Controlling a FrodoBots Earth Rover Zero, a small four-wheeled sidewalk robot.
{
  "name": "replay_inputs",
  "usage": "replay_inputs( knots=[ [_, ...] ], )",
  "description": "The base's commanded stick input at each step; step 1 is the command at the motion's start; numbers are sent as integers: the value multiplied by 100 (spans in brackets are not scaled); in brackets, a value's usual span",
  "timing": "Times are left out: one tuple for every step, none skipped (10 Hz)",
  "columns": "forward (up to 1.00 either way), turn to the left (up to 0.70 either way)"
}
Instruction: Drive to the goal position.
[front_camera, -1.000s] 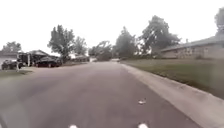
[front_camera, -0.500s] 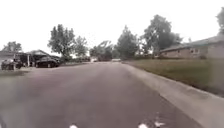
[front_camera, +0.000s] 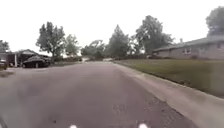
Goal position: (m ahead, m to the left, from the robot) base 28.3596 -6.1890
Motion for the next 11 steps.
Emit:
replay_inputs(
  knots=[
    [100,0],
    [100,0],
    [100,0],
    [100,0],
    [100,0],
    [100,0],
    [100,0],
    [100,0],
    [100,0],
    [100,0],
    [100,0]
  ],
)
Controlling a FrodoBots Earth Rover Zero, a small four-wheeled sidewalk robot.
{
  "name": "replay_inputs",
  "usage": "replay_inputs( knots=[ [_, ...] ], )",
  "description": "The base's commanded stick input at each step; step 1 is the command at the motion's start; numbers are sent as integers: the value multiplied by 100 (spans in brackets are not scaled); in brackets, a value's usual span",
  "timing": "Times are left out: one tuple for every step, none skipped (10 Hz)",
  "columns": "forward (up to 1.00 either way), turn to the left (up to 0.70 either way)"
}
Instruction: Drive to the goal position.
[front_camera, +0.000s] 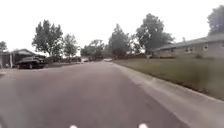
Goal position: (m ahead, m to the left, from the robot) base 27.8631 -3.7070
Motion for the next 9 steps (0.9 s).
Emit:
replay_inputs(
  knots=[
    [100,0],
    [100,0],
    [100,0],
    [100,0],
    [97,0],
    [95,0],
    [89,0],
    [81,0],
    [82,0]
  ],
)
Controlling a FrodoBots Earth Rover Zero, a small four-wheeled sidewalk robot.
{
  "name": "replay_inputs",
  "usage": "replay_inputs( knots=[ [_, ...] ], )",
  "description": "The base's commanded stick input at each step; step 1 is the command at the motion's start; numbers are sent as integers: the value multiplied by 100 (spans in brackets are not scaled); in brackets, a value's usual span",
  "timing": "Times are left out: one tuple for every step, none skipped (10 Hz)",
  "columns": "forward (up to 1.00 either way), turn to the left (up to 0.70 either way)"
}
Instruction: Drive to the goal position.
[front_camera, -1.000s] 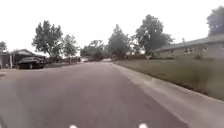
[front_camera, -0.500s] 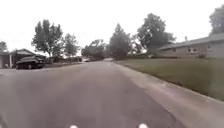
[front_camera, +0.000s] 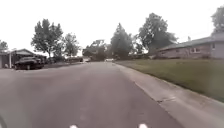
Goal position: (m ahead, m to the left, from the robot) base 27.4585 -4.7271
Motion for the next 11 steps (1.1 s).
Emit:
replay_inputs(
  knots=[
    [86,0],
    [95,0],
    [100,0],
    [100,0],
    [100,0],
    [100,0],
    [100,0],
    [100,0],
    [100,0],
    [100,0],
    [100,-1]
  ],
)
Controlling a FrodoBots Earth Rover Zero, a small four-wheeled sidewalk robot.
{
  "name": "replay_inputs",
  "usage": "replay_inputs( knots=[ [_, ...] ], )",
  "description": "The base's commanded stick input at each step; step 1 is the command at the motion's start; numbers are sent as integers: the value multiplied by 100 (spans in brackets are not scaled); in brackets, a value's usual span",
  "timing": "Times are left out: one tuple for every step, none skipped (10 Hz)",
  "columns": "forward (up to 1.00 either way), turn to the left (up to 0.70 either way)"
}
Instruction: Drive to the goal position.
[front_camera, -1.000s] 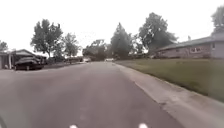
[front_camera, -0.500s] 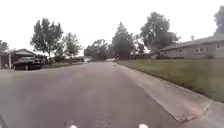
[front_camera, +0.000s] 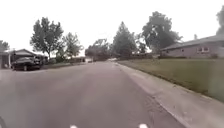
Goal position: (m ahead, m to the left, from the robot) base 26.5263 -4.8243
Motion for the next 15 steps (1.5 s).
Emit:
replay_inputs(
  knots=[
    [100,-20],
    [100,-39],
    [100,-16],
    [100,0],
    [100,0],
    [100,0],
    [100,0],
    [100,0],
    [100,0],
    [100,0],
    [100,0],
    [100,0],
    [100,-3],
    [100,-4],
    [100,0]
  ],
)
